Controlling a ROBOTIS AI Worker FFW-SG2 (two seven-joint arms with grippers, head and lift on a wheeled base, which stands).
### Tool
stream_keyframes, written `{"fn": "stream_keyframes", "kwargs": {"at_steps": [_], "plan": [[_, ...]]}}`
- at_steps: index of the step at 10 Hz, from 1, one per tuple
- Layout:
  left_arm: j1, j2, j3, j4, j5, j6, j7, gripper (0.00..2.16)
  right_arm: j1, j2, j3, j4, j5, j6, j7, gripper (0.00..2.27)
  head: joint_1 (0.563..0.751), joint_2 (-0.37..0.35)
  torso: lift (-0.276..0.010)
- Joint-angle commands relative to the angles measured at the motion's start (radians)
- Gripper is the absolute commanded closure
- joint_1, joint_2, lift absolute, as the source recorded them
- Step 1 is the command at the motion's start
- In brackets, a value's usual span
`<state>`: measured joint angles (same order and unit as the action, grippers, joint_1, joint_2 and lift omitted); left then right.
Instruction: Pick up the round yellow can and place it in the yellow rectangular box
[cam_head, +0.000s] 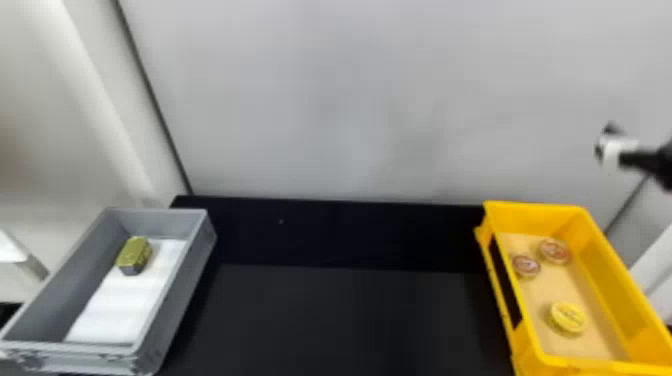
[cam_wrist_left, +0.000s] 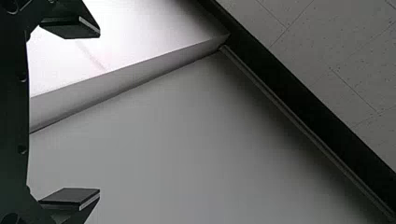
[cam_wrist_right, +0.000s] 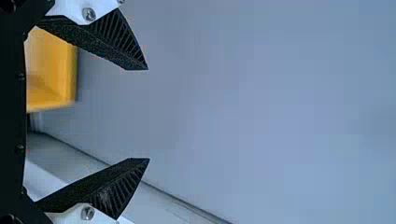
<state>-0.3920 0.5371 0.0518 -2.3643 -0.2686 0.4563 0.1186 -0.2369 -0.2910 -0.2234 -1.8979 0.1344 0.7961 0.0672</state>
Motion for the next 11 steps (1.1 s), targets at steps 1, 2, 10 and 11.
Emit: {"fn": "stream_keyframes", "kwargs": {"at_steps": [1,2,10,11], "plan": [[0.005,0.012,0.025,-0.016,-0.001,0.007,0.001,0.08,-0.007,0.03,0.093,-0.179,0.028,-0.184,-0.205,0.11,0.663,0.054,-0.01],[0.015,0.012,0.037,-0.023,-0.001,0.007,0.003,0.08,-0.009,0.052,0.111,-0.21,0.037,-0.294,-0.244,0.13,0.663,0.054,-0.01],[0.028,-0.018,0.053,-0.021,-0.003,-0.013,0.016,0.08,-0.214,-0.056,0.23,-0.34,0.064,-0.618,-0.323,0.13,0.663,0.054,-0.01],[0.03,-0.023,0.051,-0.016,-0.003,-0.011,0.016,0.08,-0.199,-0.053,0.24,-0.34,0.065,-0.647,-0.346,0.13,0.663,0.054,-0.01]]}}
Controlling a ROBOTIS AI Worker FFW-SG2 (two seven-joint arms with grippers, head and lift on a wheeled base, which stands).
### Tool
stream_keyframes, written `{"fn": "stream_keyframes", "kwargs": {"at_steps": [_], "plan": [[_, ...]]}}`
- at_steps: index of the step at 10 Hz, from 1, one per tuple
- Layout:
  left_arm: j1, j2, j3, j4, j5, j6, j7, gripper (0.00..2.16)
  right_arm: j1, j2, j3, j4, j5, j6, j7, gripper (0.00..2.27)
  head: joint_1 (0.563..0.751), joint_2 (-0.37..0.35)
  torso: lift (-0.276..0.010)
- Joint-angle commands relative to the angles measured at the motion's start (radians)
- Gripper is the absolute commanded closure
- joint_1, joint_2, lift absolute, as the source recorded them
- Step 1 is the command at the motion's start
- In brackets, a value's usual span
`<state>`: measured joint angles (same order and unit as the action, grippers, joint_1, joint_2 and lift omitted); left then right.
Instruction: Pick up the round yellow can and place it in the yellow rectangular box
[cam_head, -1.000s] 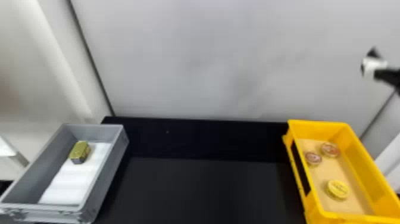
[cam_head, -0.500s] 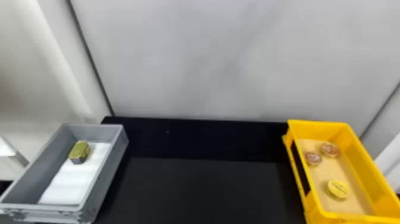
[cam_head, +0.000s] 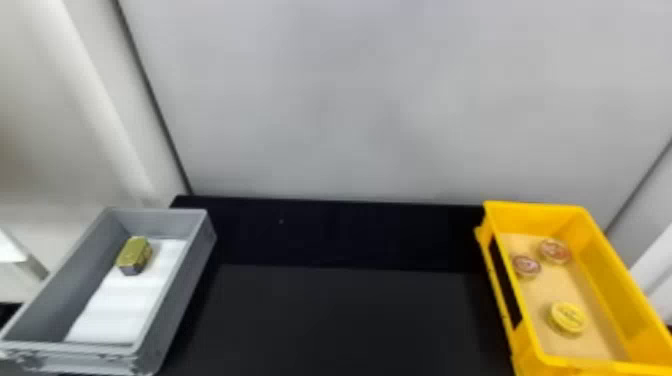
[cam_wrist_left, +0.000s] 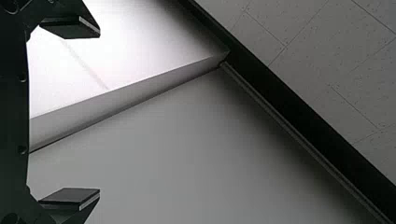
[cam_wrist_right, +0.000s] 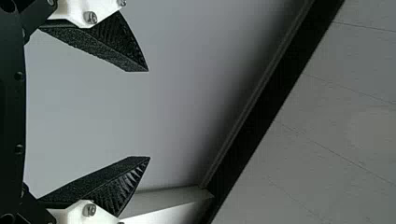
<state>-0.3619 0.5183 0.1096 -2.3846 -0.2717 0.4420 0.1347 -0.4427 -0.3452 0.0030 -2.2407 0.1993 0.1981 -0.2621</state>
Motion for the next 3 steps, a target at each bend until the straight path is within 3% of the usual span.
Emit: {"fn": "stream_keyframes", "kwargs": {"at_steps": [1,3], "plan": [[-0.003,-0.003,-0.005,0.007,0.0,0.003,0.005,0.08,0.001,-0.001,0.012,-0.004,-0.001,-0.055,-0.017,0.13,0.663,0.054,-0.01],[0.001,-0.013,-0.01,0.01,0.0,-0.005,0.005,0.08,-0.018,-0.029,0.018,-0.014,-0.032,-0.023,-0.016,0.13,0.663,0.054,-0.01]]}}
